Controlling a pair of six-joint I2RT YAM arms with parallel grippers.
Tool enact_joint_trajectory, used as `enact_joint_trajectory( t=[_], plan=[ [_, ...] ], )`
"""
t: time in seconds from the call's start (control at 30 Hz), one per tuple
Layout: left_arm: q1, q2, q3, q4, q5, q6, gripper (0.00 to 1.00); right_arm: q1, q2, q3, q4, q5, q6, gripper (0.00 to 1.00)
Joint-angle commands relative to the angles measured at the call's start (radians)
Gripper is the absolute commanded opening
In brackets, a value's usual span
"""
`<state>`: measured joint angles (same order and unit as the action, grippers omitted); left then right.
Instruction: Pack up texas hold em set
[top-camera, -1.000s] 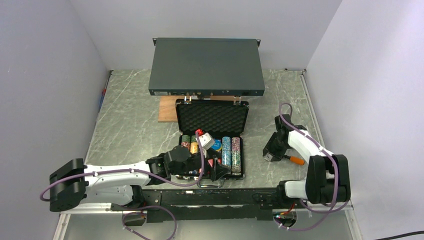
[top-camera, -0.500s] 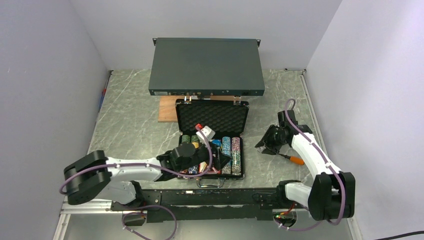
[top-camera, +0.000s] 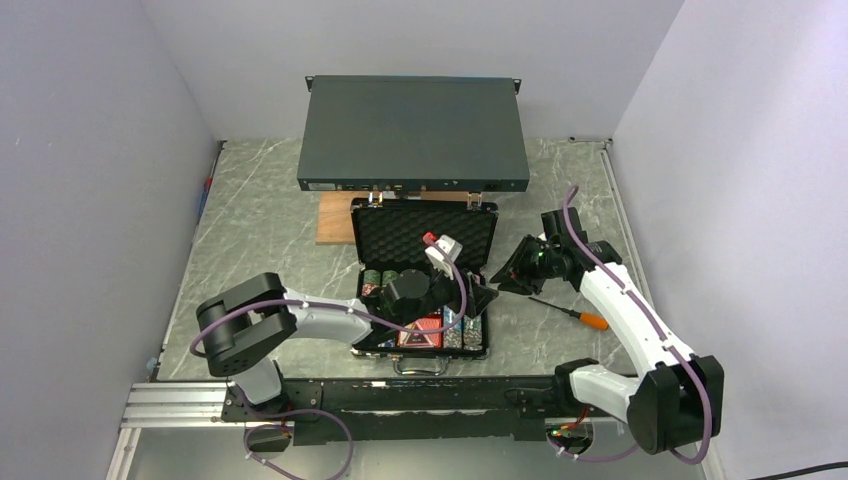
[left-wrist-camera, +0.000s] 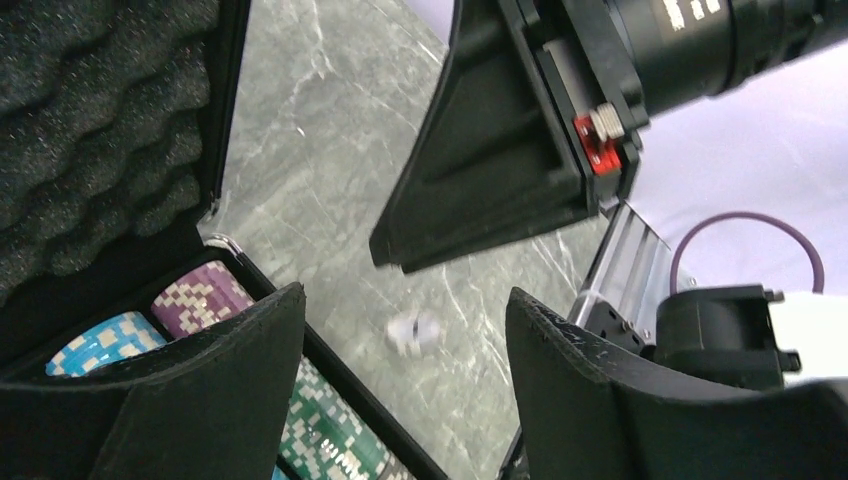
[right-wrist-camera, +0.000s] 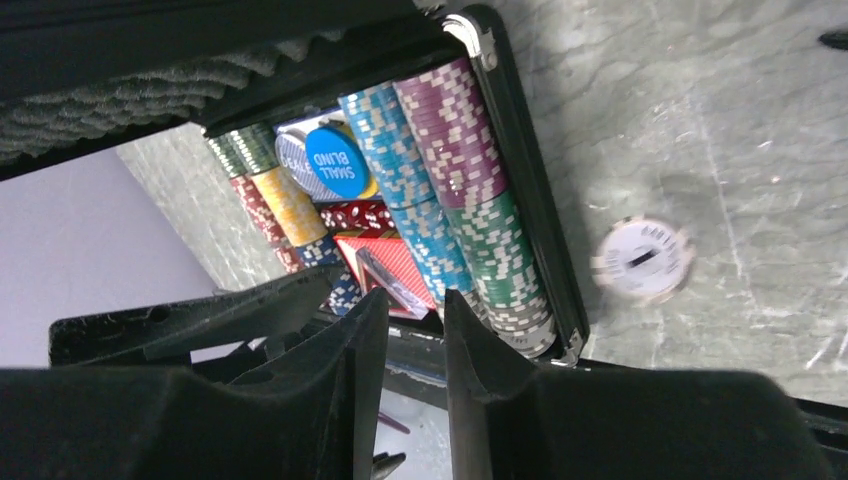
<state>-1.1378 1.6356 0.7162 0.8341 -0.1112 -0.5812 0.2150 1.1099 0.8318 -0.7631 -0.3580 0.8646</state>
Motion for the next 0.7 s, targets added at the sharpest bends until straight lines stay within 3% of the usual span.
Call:
enact_joint_trajectory(
  t=[0.0, 0.13, 0.33, 0.47, 0.67],
  plan=[
    [-0.007, 0.017, 0.049, 0.064, -0.09, -0.04, 0.75, 0.031, -0.036, 0.033, 0.001, -0.013, 0.056, 0.29],
    [-0.03, -0.013, 0.022, 0.048, -0.135, -0.019, 0.75, 0.025, -0.047, 0.023, -0.035, 0.158, 0.007, 0.33],
    [-0.046, -0.12, -0.052, -0.004, -0.143, -0.009, 0.75, -0.031, -0.045, -0.065, -0.092, 0.208, -0.088, 0.61],
    [-0.049, -0.226, -0.121, -0.049, -0.181, 0.002, 0.77, -0.018, -0.068, -0.14, -0.124, 0.167, -0.104, 0.65],
    [-0.048, -0.35, -0.183, -0.088, -0.193, 0.023, 0.79, 0.099, 0.01, -0.219, -0.092, 0.194, -0.066, 0.68]
  ],
)
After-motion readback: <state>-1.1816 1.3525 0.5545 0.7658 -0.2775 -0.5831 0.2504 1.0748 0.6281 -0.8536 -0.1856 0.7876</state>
